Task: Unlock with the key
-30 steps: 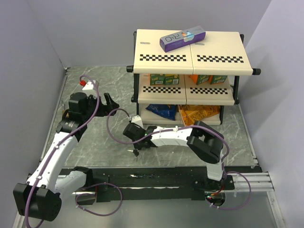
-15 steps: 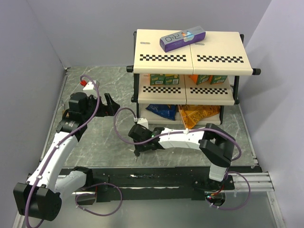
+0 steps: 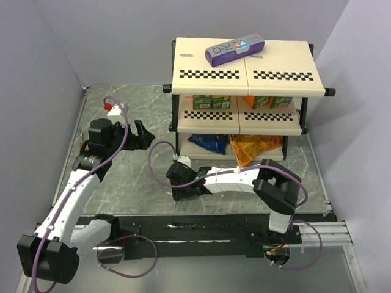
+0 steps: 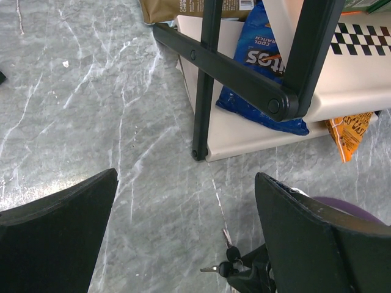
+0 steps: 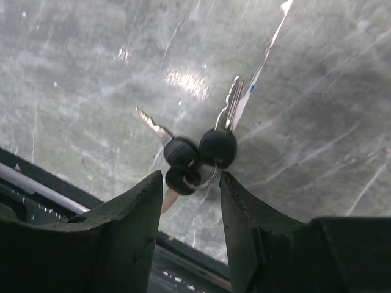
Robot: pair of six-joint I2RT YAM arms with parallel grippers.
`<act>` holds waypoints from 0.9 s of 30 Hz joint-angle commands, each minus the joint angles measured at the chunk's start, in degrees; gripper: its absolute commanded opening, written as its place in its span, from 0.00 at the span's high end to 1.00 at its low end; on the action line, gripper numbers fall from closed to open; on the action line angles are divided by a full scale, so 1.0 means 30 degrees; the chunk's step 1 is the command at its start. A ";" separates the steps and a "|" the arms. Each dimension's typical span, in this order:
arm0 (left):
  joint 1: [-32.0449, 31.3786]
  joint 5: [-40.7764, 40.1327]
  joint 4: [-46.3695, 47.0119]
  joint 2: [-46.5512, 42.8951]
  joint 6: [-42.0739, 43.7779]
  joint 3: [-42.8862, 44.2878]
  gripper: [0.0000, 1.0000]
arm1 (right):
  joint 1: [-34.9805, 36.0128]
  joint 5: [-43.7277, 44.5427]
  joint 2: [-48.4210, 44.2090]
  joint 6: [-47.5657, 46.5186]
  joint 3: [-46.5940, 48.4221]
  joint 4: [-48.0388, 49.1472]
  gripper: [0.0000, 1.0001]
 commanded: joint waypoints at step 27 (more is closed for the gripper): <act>-0.0038 0.0543 0.0716 -0.0052 -0.0324 0.0046 0.01 | 0.1093 0.4191 0.3859 -0.2968 0.4685 -0.4096 0.49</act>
